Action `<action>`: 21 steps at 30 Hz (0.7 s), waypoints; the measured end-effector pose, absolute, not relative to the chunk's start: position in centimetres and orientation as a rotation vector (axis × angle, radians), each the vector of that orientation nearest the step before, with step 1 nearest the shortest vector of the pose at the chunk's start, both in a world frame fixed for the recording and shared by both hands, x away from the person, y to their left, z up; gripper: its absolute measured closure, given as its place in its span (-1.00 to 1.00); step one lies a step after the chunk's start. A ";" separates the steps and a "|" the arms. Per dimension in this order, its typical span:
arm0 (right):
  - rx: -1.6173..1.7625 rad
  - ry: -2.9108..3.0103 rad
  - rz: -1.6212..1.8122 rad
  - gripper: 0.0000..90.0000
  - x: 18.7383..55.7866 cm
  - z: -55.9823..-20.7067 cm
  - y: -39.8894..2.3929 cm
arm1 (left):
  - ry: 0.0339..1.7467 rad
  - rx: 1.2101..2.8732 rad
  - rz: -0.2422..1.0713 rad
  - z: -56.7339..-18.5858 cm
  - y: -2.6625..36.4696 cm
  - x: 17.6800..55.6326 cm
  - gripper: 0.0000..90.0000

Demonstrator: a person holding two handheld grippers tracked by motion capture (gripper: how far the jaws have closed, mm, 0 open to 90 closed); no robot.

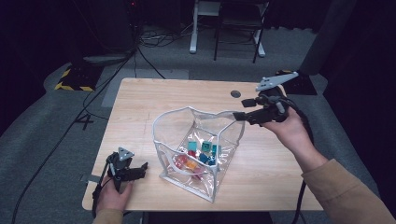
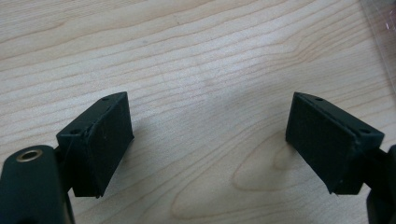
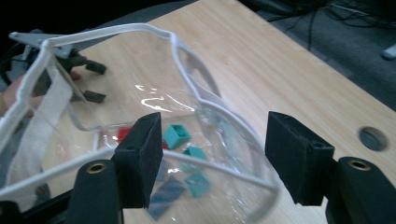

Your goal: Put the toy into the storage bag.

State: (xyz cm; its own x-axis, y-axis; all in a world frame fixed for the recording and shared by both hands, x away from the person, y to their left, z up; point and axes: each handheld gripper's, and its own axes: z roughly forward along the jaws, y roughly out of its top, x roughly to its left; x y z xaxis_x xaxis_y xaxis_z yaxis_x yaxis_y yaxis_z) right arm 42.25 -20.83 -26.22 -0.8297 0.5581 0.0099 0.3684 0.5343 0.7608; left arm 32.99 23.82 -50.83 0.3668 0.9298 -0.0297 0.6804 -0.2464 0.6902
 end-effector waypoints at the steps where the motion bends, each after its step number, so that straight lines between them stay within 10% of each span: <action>1: 0.818 2.512 1.170 -0.22 42.1 -26.4 -22.3 | 1.385 2.019 0.515 -50.8 23.9 33.0 -0.67; 21: 1.131 2.295 1.129 -0.50 40.5 -33.2 -34.5 | 1.386 2.019 0.509 -50.8 23.9 32.9 -0.67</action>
